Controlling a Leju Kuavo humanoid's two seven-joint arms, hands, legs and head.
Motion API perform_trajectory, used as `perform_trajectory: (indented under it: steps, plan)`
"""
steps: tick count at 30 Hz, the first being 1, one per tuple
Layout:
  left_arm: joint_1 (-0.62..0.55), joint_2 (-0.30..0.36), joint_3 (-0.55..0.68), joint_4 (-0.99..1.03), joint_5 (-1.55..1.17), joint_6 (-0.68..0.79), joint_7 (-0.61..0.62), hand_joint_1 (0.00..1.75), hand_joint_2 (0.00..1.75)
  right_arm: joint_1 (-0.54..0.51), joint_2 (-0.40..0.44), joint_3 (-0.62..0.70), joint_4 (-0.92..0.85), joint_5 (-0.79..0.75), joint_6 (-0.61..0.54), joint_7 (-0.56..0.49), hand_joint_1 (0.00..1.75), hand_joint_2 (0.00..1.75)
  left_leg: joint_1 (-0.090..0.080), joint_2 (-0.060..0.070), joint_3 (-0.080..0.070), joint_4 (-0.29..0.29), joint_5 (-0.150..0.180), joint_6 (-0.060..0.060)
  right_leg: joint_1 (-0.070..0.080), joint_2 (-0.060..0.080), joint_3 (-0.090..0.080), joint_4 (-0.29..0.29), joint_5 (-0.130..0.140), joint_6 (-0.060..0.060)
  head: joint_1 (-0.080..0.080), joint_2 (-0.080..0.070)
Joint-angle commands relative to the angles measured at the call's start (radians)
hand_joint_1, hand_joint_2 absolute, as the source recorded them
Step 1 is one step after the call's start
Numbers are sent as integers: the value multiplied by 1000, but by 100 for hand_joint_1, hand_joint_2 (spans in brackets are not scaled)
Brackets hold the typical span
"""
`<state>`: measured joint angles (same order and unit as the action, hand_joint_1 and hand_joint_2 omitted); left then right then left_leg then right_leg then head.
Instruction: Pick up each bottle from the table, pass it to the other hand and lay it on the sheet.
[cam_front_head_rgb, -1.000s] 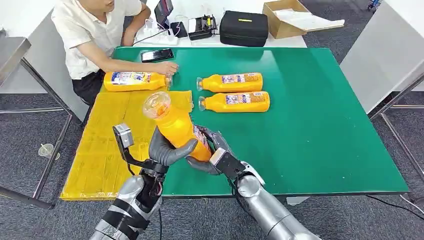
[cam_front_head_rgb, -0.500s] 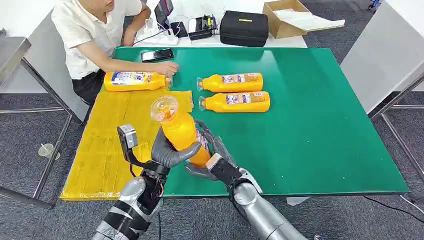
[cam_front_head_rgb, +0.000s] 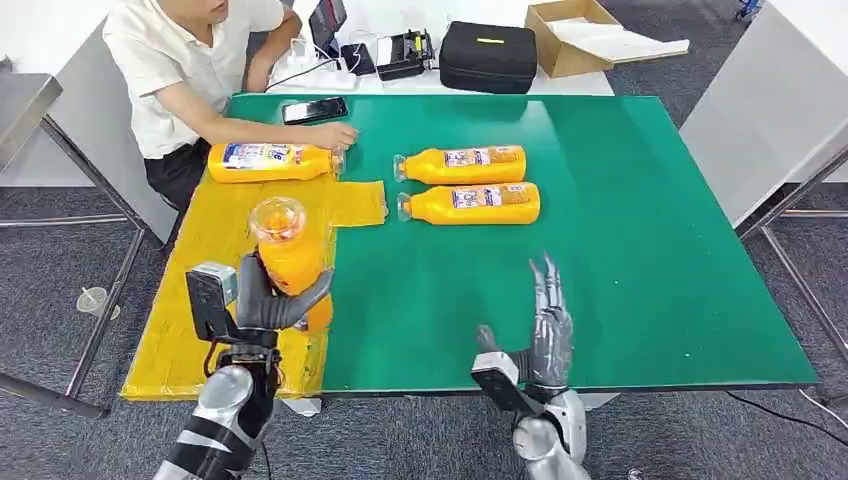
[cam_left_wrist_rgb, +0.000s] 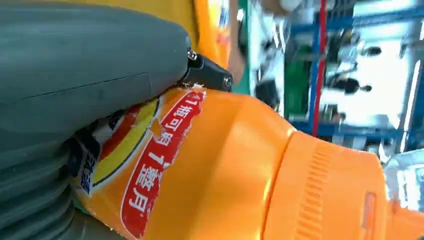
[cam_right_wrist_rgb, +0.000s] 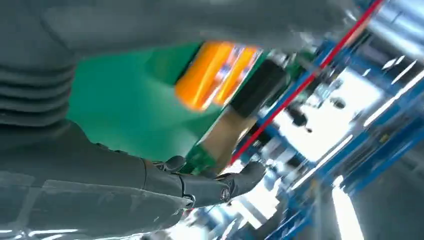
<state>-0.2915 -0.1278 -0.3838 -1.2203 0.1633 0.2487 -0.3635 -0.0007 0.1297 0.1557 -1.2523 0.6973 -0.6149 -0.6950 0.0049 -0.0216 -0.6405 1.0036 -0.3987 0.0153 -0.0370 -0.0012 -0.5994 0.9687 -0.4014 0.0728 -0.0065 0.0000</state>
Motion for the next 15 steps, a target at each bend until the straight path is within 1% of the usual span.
perform_trajectory:
  steps: [1,2,4,5,6,7,8,9,10,12,13,15]
  plan:
    - [-67,70,-45,31,-283,145,1,175,175,7,0,-1,-24,-44,-83,-3,0,0,1,2,2,0,-1,-1,1,1,2,0,0,-3,0,0]
    - [-76,74,-52,38,-311,145,7,175,175,1,-1,8,-17,-46,-83,-3,0,0,2,3,4,1,-3,-1,3,1,4,0,-2,-5,0,0]
    - [-76,74,-52,38,-311,145,7,175,175,1,-1,8,-17,-46,-83,-3,0,0,1,1,2,0,0,-1,1,0,1,0,0,-3,0,0]
    - [-85,75,-53,45,-328,145,10,175,175,-5,0,10,-12,-47,-83,-3,0,0,2,2,4,1,-2,-1,3,0,4,0,-1,-5,0,0]
    - [-85,75,-53,45,-328,145,10,175,175,-5,0,10,-12,-47,-83,-3,0,0,1,2,3,0,-1,-1,2,0,3,0,-1,-4,0,0]
    - [-114,101,-108,67,-510,195,19,175,175,-18,-21,55,-4,-84,-83,-3,0,0,1,2,3,0,-1,-1,1,1,2,0,0,-3,0,0]
    - [-123,102,-114,66,-537,191,33,175,175,-25,-19,55,2,-84,-83,-3,0,0,2,3,5,1,-2,-1,3,1,5,0,-1,-5,0,0]
    - [-146,123,-157,87,-668,167,88,175,175,-36,-25,74,15,-107,-83,-3,0,0,1,3,4,1,-2,-1,2,1,3,0,-1,-4,0,0]
    - [-163,134,-184,109,-754,157,114,175,175,-46,-28,85,29,-122,-83,-3,0,0,3,3,6,2,-3,-1,3,1,6,0,-2,-6,0,0]
    - [-189,127,-206,177,-840,118,146,175,175,-66,-38,115,56,-156,-83,-3,0,0,2,2,5,1,-2,-1,3,1,5,0,-1,-5,0,0]
    - [-220,112,-227,265,-914,81,166,175,175,-80,-44,137,71,-168,-83,-3,0,0,2,2,5,0,-1,-1,2,0,5,-1,0,-4,0,0]
    - [-249,83,-230,371,-955,84,152,175,175,-91,-45,153,78,-183,-83,-3,0,0,1,2,4,-1,0,0,1,0,4,-1,0,-3,0,0]
